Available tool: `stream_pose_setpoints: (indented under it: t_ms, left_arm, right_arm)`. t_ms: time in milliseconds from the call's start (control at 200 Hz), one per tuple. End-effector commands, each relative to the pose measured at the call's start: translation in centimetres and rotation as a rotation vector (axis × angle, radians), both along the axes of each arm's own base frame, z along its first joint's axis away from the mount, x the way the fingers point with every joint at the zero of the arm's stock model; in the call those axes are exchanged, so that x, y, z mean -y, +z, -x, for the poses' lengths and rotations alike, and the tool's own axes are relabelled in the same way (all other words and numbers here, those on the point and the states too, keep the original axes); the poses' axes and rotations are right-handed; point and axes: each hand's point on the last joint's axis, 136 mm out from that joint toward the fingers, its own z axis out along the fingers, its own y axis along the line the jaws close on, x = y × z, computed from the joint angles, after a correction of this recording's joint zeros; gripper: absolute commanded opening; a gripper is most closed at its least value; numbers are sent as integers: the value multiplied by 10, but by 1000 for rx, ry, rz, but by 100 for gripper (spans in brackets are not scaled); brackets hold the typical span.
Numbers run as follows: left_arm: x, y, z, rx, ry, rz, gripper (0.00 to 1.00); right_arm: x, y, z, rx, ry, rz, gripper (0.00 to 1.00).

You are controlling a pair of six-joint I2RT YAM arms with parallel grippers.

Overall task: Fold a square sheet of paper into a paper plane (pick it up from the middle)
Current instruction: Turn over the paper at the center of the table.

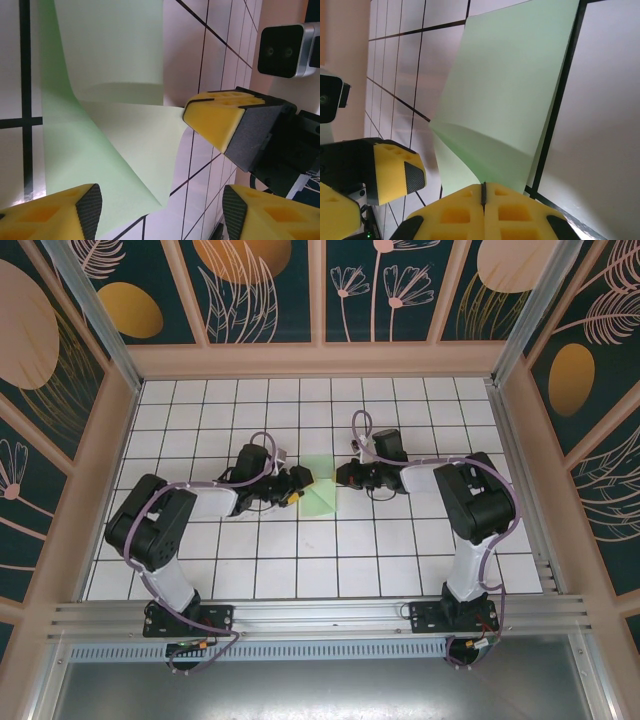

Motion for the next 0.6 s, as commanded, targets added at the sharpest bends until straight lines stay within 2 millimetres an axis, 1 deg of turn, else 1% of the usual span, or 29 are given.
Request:
stream_pose_setpoints:
  t_ms: [0, 120, 280, 475, 590]
  left_arm:
    - [10, 6, -5, 12, -23, 34, 64]
    - [15, 10, -10, 30, -26, 72, 59]
    - [19, 4, -15, 25, -35, 67, 58]
    - [24, -4, -22, 16, -49, 58, 58]
    - [28, -6, -26, 15, -57, 60, 51]
  right_arm:
    - [3, 11, -6, 42, -19, -21, 2]
    - [4, 10, -6, 33, -27, -25, 2]
    - [9, 9, -8, 25, -45, -27, 2]
    - [9, 8, -7, 19, -41, -29, 2]
    - [10, 8, -7, 16, -44, -30, 3]
